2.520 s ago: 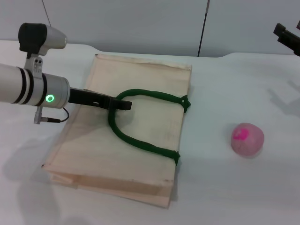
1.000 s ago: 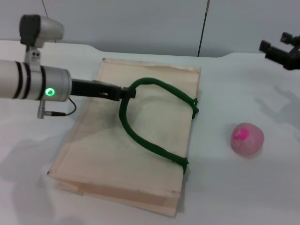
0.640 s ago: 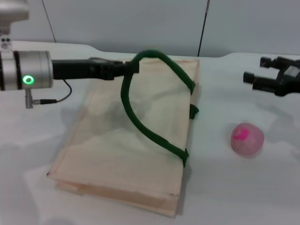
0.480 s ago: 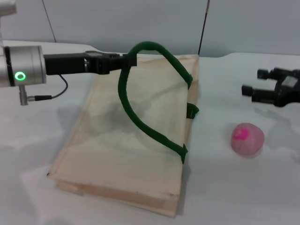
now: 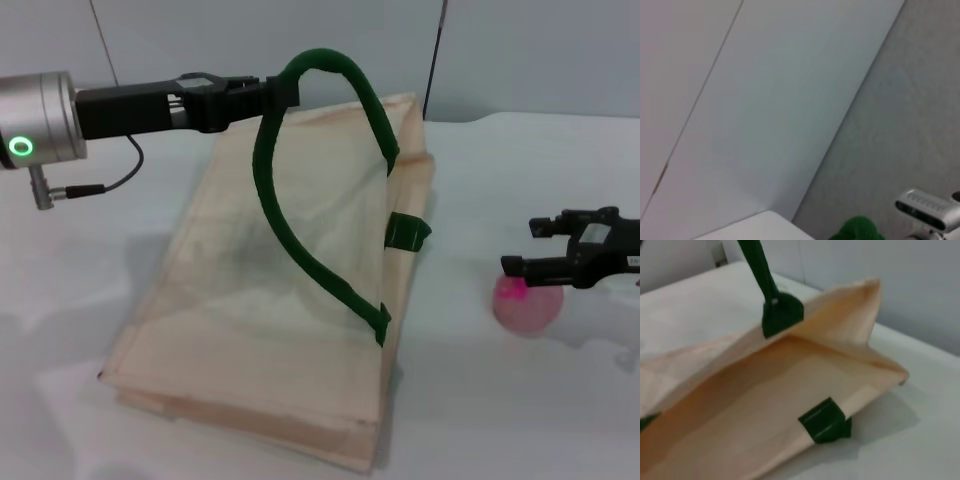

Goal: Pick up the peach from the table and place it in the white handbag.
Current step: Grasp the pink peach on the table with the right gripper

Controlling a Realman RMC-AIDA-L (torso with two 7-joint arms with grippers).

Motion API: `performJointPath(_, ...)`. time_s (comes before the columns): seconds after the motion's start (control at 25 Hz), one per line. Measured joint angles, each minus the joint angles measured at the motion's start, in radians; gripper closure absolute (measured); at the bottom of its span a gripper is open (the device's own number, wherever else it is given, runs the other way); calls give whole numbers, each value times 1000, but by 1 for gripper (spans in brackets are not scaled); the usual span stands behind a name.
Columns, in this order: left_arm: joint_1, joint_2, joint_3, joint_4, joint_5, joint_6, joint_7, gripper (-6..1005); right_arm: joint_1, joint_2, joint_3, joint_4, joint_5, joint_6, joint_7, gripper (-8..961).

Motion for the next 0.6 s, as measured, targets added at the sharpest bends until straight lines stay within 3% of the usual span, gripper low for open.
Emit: performJointPath(0.6, 15, 12, 0, 0, -65, 73, 4, 877, 27, 26, 0, -2, -175, -8, 87, 144)
